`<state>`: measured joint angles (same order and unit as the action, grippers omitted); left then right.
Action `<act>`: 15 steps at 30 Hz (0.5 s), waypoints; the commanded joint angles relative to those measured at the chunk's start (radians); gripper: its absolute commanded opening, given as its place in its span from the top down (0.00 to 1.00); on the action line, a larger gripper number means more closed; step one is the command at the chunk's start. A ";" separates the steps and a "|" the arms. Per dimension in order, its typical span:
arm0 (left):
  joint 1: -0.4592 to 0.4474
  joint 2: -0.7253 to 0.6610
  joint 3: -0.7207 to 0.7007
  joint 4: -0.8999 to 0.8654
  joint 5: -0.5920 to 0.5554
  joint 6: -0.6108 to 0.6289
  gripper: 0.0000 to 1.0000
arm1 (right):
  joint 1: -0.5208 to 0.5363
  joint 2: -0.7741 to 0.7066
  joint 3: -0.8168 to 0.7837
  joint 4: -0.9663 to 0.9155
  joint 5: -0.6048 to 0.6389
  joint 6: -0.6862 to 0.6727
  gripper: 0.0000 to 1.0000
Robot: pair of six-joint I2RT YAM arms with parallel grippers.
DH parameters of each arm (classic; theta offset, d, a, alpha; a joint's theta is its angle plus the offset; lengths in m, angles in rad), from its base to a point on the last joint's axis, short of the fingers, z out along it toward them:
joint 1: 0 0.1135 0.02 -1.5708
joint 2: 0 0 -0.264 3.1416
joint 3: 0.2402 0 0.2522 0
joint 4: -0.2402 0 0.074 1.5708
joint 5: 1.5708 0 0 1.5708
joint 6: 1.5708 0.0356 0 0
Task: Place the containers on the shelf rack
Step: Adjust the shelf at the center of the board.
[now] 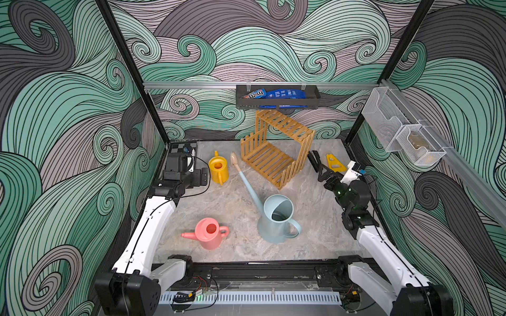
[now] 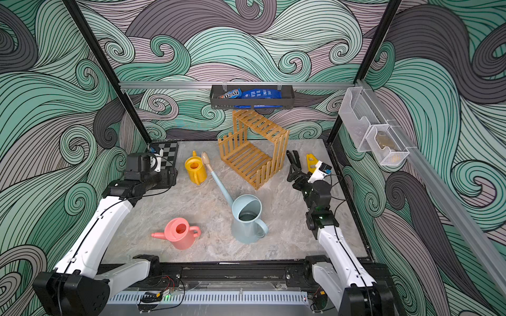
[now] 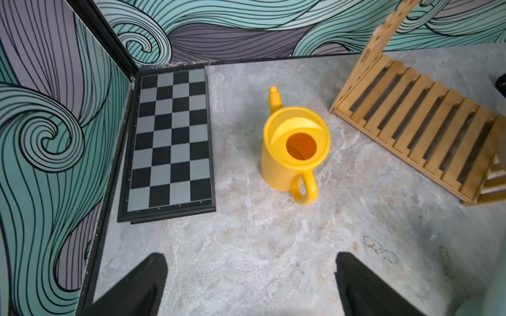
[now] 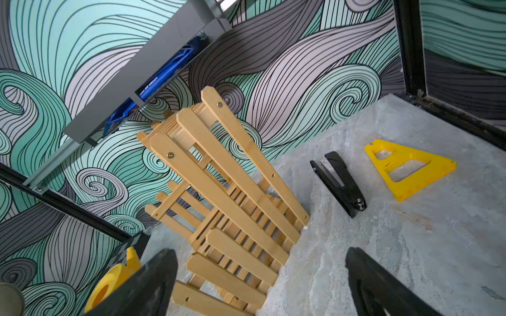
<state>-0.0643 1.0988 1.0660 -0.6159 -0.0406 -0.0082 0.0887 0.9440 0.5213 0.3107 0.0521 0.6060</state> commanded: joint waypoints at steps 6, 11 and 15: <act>0.031 -0.017 -0.052 -0.048 0.058 -0.016 0.01 | 0.320 0.157 0.215 -0.180 0.189 0.077 0.01; 0.038 -0.029 -0.066 -0.028 0.047 0.000 0.01 | 0.446 0.303 0.358 -0.246 0.302 0.095 0.01; 0.038 -0.029 -0.056 -0.045 0.051 0.001 0.01 | 0.470 0.390 0.403 -0.283 0.348 0.145 0.02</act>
<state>-0.0338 1.0882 1.0073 -0.6510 -0.0093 -0.0116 0.5518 1.2945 0.8982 0.0940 0.3119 0.7033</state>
